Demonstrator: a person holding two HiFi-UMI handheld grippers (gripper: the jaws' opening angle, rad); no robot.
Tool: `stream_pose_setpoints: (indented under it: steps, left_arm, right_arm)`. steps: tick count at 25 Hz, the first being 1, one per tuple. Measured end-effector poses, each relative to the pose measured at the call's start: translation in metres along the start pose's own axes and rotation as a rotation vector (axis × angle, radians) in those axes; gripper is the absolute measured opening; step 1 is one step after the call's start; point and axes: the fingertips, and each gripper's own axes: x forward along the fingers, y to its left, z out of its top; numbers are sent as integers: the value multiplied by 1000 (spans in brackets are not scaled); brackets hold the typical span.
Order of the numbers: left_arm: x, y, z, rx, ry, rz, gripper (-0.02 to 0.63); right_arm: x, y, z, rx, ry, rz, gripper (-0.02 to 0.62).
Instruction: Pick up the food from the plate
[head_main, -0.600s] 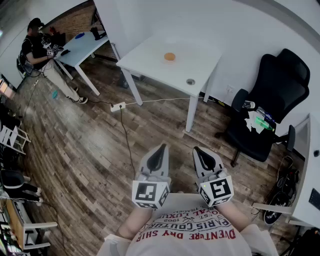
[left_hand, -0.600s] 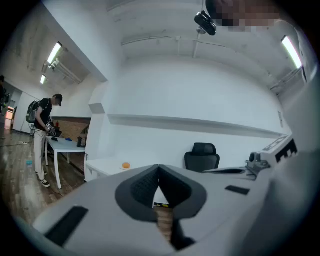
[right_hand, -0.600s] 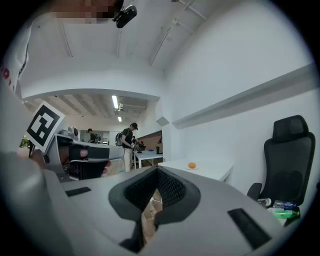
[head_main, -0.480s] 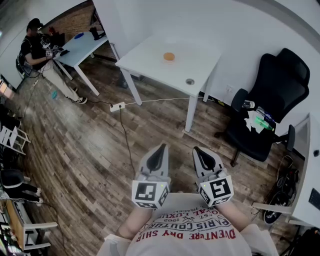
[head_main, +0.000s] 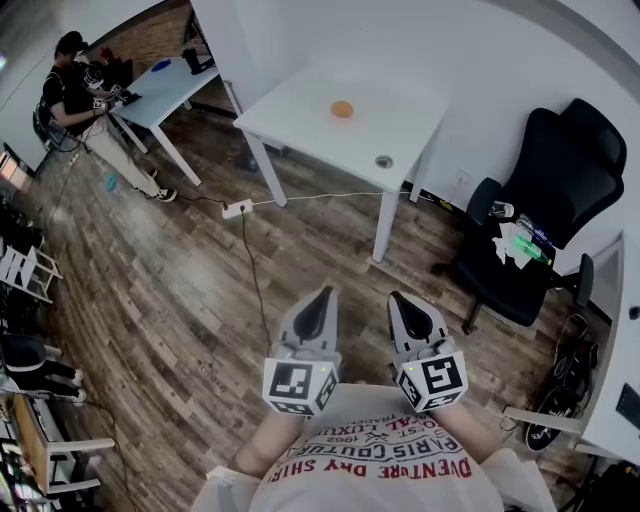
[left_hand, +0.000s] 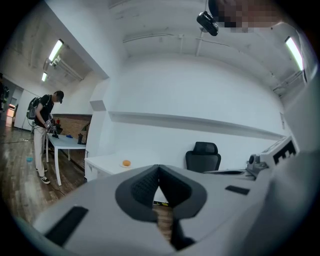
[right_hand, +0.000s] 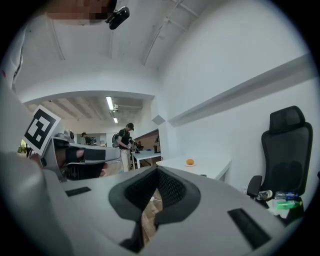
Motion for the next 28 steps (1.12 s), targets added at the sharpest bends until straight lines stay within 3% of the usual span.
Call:
stream_pose_setpoints:
  steps: [12, 28]
  left_arm:
    - [31, 66, -7, -35, 31, 23, 8]
    - [104, 263, 34, -78, 26, -20, 8]
  right_arm:
    - [68, 3, -9, 29, 39, -11, 9]
    - [263, 57, 16, 22, 63, -72, 9]
